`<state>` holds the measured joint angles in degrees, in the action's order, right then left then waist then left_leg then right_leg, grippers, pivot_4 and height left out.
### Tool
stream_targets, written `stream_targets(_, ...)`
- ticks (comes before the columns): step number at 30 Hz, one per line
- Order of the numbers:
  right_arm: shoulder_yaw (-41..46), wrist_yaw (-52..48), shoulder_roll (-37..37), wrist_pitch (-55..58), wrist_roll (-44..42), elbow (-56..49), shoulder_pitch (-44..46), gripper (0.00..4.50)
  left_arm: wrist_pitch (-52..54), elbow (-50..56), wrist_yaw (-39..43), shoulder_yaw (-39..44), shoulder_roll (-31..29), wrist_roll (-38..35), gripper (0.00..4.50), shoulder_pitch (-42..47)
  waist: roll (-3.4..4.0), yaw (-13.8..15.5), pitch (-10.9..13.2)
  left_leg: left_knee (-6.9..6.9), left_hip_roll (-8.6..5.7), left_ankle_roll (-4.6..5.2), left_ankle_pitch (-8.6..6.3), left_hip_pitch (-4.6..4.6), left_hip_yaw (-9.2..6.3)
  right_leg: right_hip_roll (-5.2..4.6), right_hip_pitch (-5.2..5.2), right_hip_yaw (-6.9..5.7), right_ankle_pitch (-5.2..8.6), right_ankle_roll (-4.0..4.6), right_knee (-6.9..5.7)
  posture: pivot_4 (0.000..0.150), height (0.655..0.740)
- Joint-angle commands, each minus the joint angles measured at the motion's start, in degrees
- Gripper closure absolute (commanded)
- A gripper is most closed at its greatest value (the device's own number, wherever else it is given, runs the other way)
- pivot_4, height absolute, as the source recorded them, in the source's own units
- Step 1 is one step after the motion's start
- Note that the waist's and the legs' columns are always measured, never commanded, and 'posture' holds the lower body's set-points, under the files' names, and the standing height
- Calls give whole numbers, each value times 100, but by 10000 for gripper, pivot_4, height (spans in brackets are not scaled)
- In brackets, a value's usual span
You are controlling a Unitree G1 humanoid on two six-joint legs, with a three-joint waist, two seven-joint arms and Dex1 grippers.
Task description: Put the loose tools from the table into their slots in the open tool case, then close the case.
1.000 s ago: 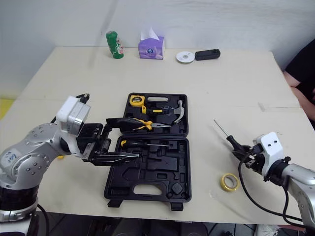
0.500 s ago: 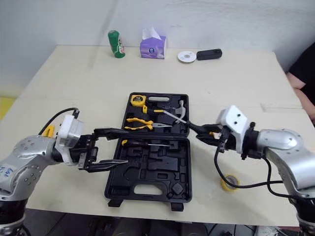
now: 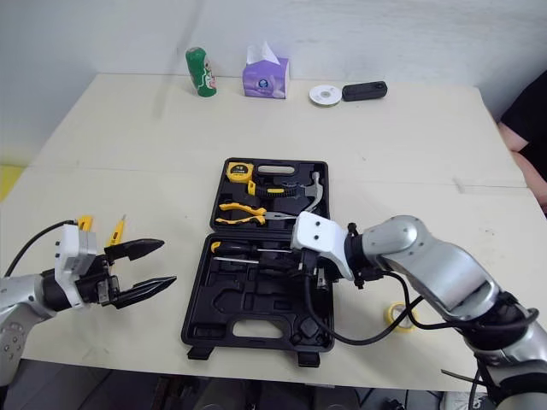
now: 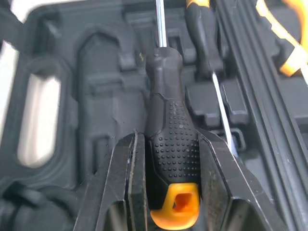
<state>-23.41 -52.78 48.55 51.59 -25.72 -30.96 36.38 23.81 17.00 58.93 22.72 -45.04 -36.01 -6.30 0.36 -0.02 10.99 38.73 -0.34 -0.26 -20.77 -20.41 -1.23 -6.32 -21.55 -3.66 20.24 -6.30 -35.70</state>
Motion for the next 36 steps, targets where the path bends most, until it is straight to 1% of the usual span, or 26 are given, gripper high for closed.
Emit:
stream_targets(1, -459, -79, 152, -368, 766, 34, 289, 34960, -112, 198, -45, 223, -6, 6, 0, -192, 0, -4, 0, 3, -2, 0, 0, 0, 0, -1, 0, 0, 0, 0, 0, 1500, 7400)
stream_targets(6, -525, -285, 164, -545, 1107, 249, 379, 34960, -84, 260, -93, 227, -13, -22, 0, -231, 0, -18, 0, 2, -2, 0, 0, 0, 1, -1, 1, -1, 0, 0, -4, 1500, 7400)
stream_targets(9, -458, -279, 59, -526, 1192, 367, 370, 34960, -96, 257, -103, 172, -18, 5, 0, -202, 0, -26, 0, 2, -2, 0, 0, 1, 1, -1, 1, -1, 0, 0, -5, 1500, 7400)
stream_targets(13, -517, -471, 148, -606, 1327, 371, 331, 34960, -99, 239, -94, 124, -22, 11, 0, -158, 0, -23, 0, 3, -2, 0, 0, 1, 1, 0, 0, -1, 0, 0, -7, 1500, 7400)
stream_targets(18, -526, -596, 106, -606, 1415, 292, 253, 34960, -96, 219, -97, 88, -20, 23, 0, -108, 0, -21, 0, 6, -2, 0, 0, 1, 2, -1, 0, -1, 0, 0, -10, 1500, 7400)
stream_targets(36, -529, -536, -47, -520, 1617, 296, 42, 34960, -173, 152, -191, -111, 31, 64, 0, 18, -2, -24, -2, 13, -2, 0, 0, 2, 2, 0, 2, 0, 0, 0, -16, 1500, 7400)
